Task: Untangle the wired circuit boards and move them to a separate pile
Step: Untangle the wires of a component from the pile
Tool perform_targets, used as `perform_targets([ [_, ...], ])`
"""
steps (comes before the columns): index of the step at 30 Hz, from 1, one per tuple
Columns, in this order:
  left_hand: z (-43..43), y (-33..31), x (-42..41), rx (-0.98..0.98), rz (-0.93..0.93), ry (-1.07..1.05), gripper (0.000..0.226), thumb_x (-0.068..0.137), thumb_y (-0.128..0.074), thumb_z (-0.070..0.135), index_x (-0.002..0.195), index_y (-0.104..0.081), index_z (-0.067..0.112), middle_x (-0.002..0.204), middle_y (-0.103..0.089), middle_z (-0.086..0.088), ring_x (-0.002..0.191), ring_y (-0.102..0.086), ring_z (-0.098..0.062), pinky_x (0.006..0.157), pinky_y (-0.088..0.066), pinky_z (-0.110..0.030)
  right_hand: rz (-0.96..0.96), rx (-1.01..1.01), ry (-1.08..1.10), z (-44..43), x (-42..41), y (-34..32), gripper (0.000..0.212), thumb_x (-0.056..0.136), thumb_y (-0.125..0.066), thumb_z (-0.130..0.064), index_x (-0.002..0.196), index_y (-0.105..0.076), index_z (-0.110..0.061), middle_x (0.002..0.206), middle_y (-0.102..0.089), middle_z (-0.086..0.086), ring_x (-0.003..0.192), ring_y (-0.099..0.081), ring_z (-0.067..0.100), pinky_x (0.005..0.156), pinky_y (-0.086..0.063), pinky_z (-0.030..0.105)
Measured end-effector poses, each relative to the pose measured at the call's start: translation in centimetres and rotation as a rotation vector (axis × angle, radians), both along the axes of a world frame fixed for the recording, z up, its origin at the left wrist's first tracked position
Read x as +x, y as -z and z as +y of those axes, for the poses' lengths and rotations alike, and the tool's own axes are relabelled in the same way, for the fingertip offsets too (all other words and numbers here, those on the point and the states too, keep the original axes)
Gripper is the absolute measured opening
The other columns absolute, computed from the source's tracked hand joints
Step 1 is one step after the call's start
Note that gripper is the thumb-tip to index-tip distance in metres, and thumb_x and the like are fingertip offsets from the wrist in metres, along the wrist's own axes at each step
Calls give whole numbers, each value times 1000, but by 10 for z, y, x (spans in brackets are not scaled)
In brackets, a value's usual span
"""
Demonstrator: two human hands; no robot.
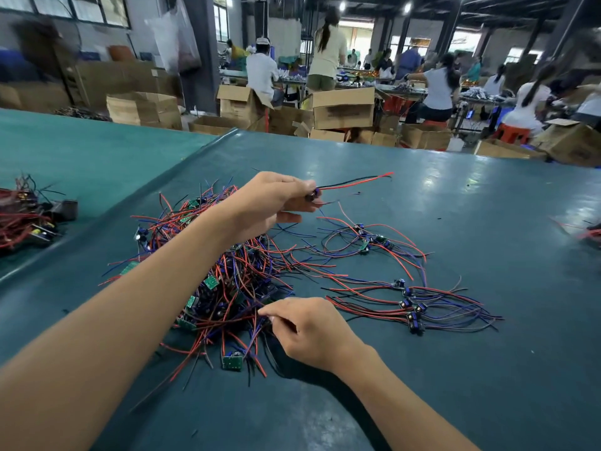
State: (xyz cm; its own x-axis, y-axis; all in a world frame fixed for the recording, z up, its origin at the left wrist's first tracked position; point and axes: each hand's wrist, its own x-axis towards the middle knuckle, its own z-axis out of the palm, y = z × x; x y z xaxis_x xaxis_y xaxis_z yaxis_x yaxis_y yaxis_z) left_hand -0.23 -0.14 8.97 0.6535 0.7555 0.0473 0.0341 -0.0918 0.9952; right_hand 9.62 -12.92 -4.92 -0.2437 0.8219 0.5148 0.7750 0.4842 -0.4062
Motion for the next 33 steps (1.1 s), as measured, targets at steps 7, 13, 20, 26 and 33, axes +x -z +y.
perform_targets([
  [7, -21, 12, 5, -324, -172, 66, 20, 100, -57, 25, 100, -70, 10, 86, -76, -3, 84, -74, -15, 86, -57, -33, 101, -76, 38, 5, 4, 5, 26, 93, -58, -13, 110, -77, -17, 100, -77, -5, 81, -64, -1, 73, -44, 8],
  [13, -19, 32, 5, -348, -196, -97, 13, 97, -65, 21, 99, -68, 8, 87, -72, -5, 71, -68, -12, 61, -57, -23, 282, -42, 112, 8, 6, 6, 22, 92, -63, -8, 107, -77, -17, 66, -60, -14, 50, -45, 1, 54, -32, 11],
  [20, 6, 31, 41, -29, 250, -131, 10, 90, -73, 7, 96, -73, -1, 71, -61, -6, 54, -53, -11, 49, -50, -21, 195, -109, 84, 9, 5, 7, 25, 94, -58, -14, 109, -77, -20, 82, -74, -6, 54, -50, 2, 58, -35, 13],
  [26, 22, 27, 95, 110, 185, -108, 9, 91, -73, 9, 98, -70, 4, 93, -66, -18, 74, -61, -21, 67, -56, -28, 195, -53, 49, 8, 5, 5, 23, 91, -60, -7, 106, -78, -11, 99, -78, 1, 72, -59, 1, 70, -45, 12],
  [33, 28, 71, 61, 653, 786, -106, 46, 90, -67, 30, 133, -63, 17, 124, -69, -7, 115, -64, -24, 97, -45, -26, 176, -88, 76, 9, 8, 3, 26, 89, -60, -13, 107, -76, -21, 89, -76, -2, 69, -59, 2, 68, -39, 13],
])
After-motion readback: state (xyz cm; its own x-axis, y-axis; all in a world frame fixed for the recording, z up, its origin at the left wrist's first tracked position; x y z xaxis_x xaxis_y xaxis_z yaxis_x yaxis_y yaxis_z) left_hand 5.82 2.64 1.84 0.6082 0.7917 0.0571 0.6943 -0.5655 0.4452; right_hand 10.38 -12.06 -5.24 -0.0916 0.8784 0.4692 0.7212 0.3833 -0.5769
